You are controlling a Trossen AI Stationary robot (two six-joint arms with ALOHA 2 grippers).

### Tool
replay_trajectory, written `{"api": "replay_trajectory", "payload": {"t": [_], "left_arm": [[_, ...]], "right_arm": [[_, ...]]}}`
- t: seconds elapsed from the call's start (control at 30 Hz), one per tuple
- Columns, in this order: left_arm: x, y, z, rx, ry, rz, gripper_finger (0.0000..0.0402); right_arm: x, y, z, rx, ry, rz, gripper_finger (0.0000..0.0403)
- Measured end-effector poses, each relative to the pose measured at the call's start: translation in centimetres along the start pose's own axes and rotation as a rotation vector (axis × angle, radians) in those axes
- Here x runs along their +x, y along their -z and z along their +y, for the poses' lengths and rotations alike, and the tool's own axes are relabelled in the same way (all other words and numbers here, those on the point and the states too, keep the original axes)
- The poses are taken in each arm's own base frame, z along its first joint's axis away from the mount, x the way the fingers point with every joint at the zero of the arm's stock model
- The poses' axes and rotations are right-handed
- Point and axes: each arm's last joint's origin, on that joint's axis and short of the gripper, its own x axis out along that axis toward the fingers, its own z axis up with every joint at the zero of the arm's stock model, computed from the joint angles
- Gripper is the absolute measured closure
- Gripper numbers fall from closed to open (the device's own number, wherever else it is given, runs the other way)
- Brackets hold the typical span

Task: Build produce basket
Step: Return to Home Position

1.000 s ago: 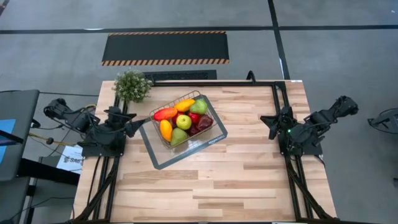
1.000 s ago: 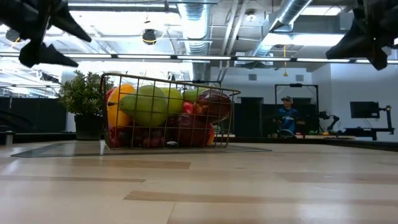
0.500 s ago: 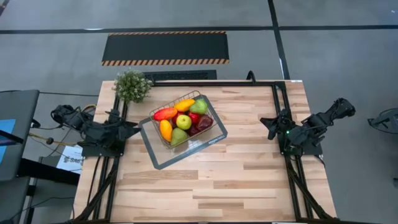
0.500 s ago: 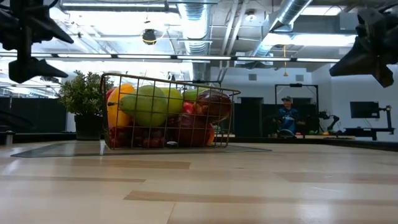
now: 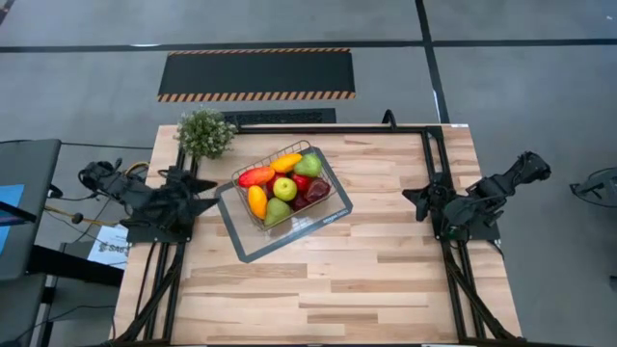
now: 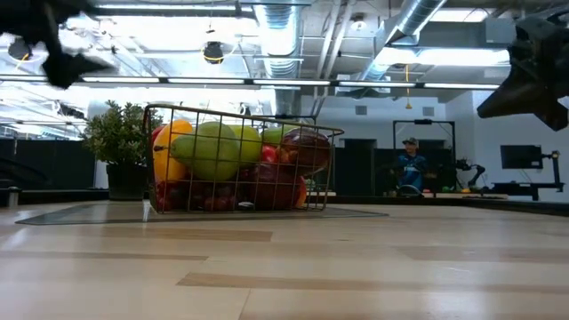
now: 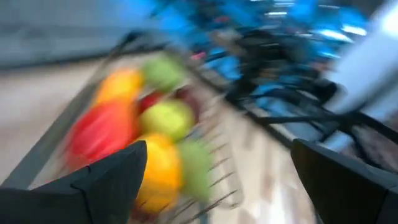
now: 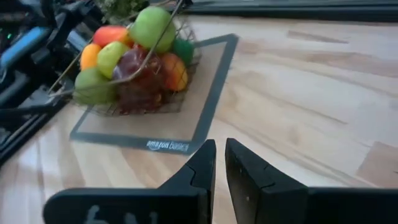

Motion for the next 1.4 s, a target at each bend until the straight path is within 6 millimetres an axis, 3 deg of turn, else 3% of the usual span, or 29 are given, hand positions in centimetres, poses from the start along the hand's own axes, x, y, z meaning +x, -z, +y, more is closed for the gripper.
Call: {"api": "replay_trajectory", "payload": {"t": [0.1,0.2,0.6,0.87,1.03,1.33,1.4], "left_arm": [[-0.1,-1.1,-1.5,0.17,0.184,-0.069,0.0017],[0.3,-0.6,-2.0,0.307,0.316,-0.139,0.0017],[4.1,6.5,-0.4,0.353,0.498,-0.144,0.0017],[4.2,7.1,-0.1,0.384,0.482,-0.081,0.0017],[4.3,7.1,-0.1,0.516,0.477,-0.114,0.0017],[4.3,7.2,0.0,0.583,0.472,-0.13,0.0017],[4.3,7.2,0.0,0.561,0.473,-0.126,0.0017]], "right_arm": [[-0.1,0.1,0.2,-0.064,-0.03,0.023,0.0343],[-0.1,0.2,0.2,-0.134,-0.029,0.006,0.0343],[1.7,3.8,-0.7,-0.161,-0.071,-0.122,0.0343],[1.0,3.5,-0.6,-0.276,-0.119,-0.205,0.0343],[0.7,3.3,-0.7,-0.356,-0.085,-0.273,0.0343],[0.7,3.3,-0.8,-0.461,-0.067,-0.283,0.0343],[0.7,3.3,-0.8,-0.394,-0.053,-0.302,0.0343]]}}
